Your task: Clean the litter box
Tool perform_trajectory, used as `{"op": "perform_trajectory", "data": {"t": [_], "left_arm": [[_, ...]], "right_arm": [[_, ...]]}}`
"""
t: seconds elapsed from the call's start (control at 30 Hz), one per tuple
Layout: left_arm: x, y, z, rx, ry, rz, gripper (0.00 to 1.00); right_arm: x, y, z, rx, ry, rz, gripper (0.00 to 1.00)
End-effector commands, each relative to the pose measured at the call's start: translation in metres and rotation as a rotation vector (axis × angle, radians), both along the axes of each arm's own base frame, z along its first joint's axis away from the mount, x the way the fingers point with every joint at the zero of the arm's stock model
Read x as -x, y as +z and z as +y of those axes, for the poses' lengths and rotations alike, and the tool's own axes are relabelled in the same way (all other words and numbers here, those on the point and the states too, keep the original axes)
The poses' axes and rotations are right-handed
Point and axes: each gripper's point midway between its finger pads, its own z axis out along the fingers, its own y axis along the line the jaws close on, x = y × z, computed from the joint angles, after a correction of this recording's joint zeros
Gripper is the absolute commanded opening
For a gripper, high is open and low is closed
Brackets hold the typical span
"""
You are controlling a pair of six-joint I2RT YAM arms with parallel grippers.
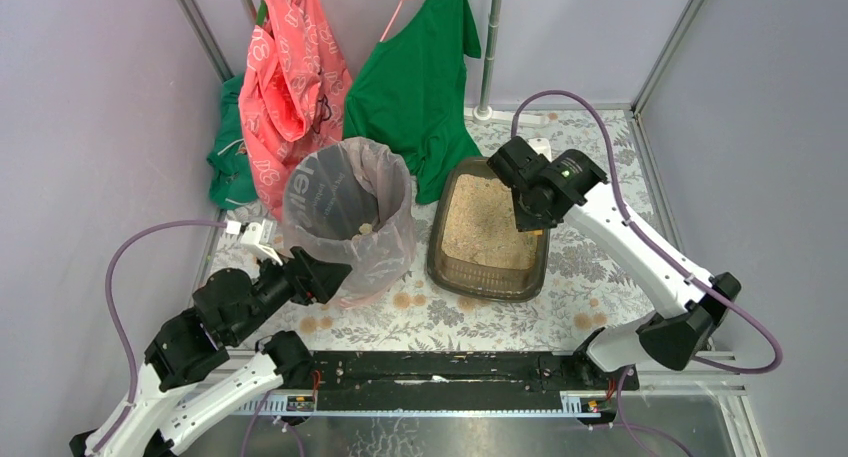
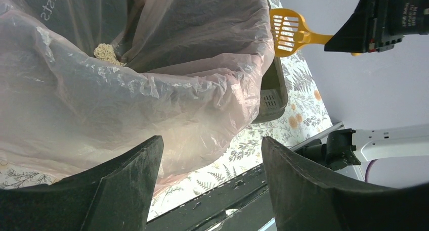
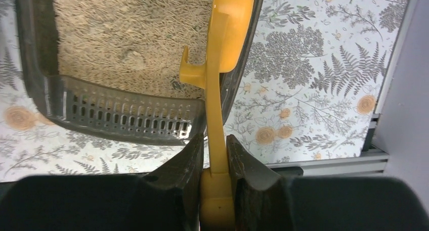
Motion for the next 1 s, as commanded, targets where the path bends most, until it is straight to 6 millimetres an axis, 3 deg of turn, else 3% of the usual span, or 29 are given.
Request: {"op": "perform_trajectory", "data": {"t": [0.0,0.27,0.47,0.6,0.83,0.97], "left_arm": [[0.005,0.013,0.003,0.017,-0.020,-0.046,0.79],[0.007,0.016,0.007,0.008,-0.015,-0.043,0.79],[0.009,0.015,0.011,-0.006,-0.008,-0.030,0.79],[0.010,0.013,0.014,0.001,0.002,-0.023,0.79],[0.012,0.005,0.012,0.008,0.000,0.001,0.79],[0.010,0.002,0.010,-0.002,-0.002,0.009,0.79]], "right_arm": [[-0.002,-0.009,-0.017,0.127,-0.014,0.026,0.00],[-0.008,-0.039,-0.013,0.154,0.012,0.045,0.00],[-0.016,-0.069,0.005,0.113,0.067,0.070,0.00],[-0.019,-0.079,0.021,0.046,0.107,0.070,0.00],[-0.025,-0.061,0.062,-0.192,0.198,-0.003,0.00],[-0.028,-0.043,0.065,-0.256,0.199,-0.057,0.00]]}}
